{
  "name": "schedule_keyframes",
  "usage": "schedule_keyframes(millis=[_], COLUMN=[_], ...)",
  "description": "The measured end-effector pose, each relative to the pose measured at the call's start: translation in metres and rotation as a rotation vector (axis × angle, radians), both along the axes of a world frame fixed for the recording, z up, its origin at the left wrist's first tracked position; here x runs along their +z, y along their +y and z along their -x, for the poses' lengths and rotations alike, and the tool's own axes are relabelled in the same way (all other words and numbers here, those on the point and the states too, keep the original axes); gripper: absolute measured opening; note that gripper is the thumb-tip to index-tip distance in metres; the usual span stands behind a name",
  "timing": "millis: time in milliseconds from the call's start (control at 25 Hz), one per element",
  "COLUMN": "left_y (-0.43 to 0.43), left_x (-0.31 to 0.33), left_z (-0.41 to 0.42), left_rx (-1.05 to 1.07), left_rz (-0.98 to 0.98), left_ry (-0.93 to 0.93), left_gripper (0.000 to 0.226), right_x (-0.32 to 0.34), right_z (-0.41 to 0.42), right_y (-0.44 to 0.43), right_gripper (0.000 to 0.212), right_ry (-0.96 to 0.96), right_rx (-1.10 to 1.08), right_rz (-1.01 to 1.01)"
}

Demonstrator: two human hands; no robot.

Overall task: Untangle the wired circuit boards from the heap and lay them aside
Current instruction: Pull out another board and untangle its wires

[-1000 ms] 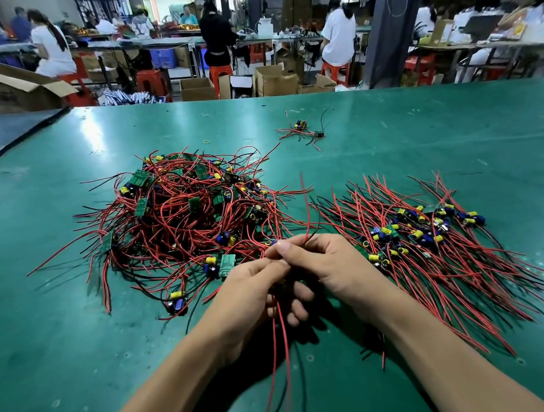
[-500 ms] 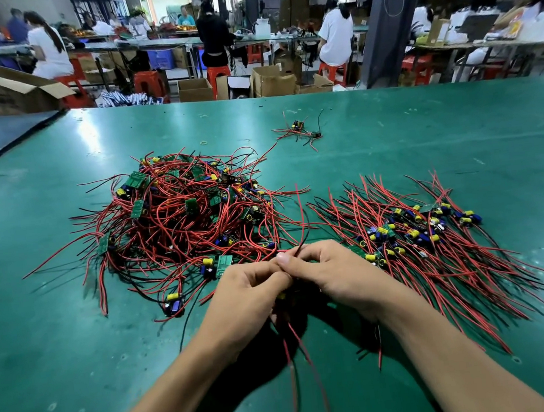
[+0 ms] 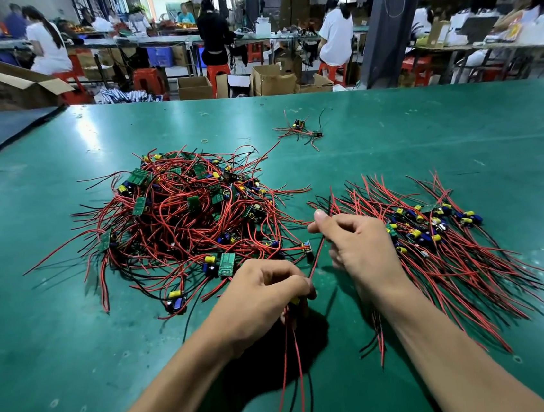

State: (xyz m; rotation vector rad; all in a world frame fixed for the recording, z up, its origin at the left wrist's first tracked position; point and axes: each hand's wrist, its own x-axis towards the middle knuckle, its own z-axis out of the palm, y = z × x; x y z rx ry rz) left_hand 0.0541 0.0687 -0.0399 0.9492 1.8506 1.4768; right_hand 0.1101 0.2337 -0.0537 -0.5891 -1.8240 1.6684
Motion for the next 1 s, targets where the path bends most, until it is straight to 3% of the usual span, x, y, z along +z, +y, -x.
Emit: schedule_keyframes(millis=[120,280,360,520,600,640,800,1000], left_y=[-0.002,-0.004,-0.002,-0.001,-0.003,-0.003,0.000,-0.003], left_x=[0.004,0.005,0.006,0.017,0.020,0.020,0.016,0.011], left_z=[0.002,0.003,0.001,0.006,0.010,0.011,0.006,0.014], left_rx=[-0.041,0.017,0.094,0.284,0.364,0.385,0.335,-0.013], left_rz=[-0.048,-0.136,-0.203,-0.447,-0.494,-0.500,-0.555,-0.523], left_ry=[-0.048,-0.197,-0.264,-0.331,-0.348,-0.361,-0.454,-0.754], left_gripper=[0.019,0.014,0.010,0.025,0.026,0.026,0.020,0.039], right_x=[0.005,0.011,0.011,0.008,0.005,0.006,0.018,0.030], right_z=[0.004,0.005,0.002,-0.007,-0.008,-0.008,-0.006,-0.011], right_y=[-0.006,-0.008,-0.010,-0.023,-0.033,-0.038,-0.041,-0.024], right_gripper=[0.033,0.051,0.058,0.017,0.019,0.024,0.030,0.033], right_ry=[0.108,0.130,0.075,-0.070,-0.095,-0.056,0.150,0.197], right_rx=[-0.020,-0.050,0.029,0.306,0.374,0.368,0.346,0.521], right_rz=[0.257,0.483,0.361,-0.370,-0.491,-0.460,-0.009,0.473])
